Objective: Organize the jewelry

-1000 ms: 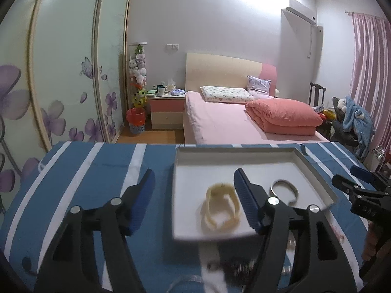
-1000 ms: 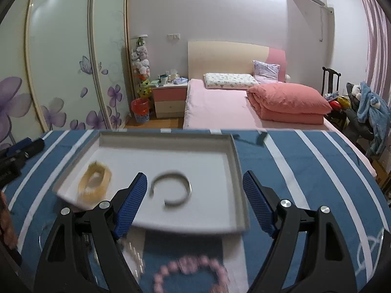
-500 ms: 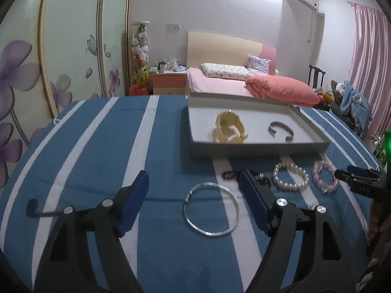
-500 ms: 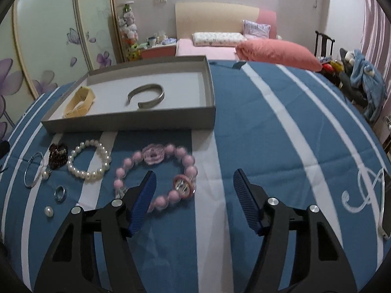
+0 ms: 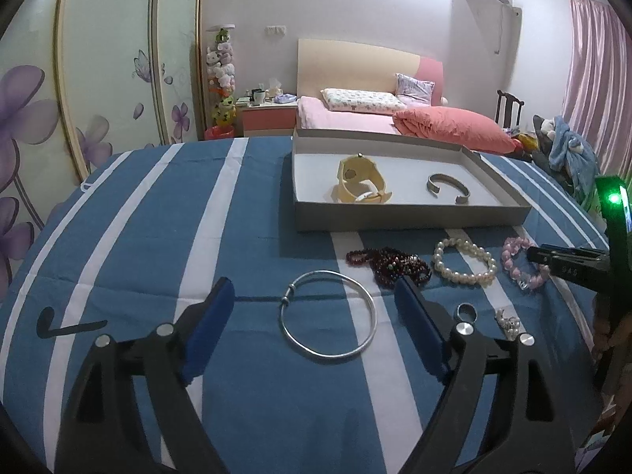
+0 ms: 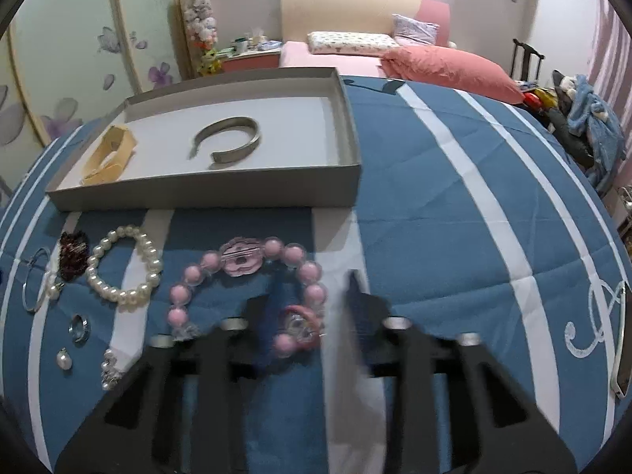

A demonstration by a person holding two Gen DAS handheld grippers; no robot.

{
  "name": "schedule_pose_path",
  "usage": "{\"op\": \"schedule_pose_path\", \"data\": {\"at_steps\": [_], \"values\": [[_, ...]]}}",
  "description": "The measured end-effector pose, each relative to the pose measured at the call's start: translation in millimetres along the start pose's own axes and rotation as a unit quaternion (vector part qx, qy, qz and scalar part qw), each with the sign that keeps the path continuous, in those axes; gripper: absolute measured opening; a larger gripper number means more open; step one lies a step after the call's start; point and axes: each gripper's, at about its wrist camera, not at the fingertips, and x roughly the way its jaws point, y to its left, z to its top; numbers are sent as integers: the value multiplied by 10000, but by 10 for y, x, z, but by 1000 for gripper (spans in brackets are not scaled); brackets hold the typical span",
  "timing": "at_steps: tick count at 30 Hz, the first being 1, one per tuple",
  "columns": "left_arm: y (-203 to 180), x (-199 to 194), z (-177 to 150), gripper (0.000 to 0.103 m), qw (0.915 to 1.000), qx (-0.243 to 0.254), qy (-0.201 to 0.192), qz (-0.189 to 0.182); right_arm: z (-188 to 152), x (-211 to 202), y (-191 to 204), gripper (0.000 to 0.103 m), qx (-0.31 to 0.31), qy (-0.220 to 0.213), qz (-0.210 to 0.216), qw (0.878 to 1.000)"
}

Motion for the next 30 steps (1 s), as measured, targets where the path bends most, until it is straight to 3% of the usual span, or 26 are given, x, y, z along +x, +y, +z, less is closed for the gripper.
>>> {"op": "schedule_pose_path", "data": {"at_steps": [6, 23, 30], "values": [[-59, 107, -40, 84, 9996, 142, 262, 27, -38, -44, -126, 16, 312, -25, -15, 9995], [-132, 571, -24, 86, 9913, 426, 1211, 287, -41, -31, -146, 17, 344, -51, 76, 9994], [-99, 612, 7, 81, 9919, 280, 1233, 134, -40, -27, -148, 17, 354, -50, 86, 9993]]}}
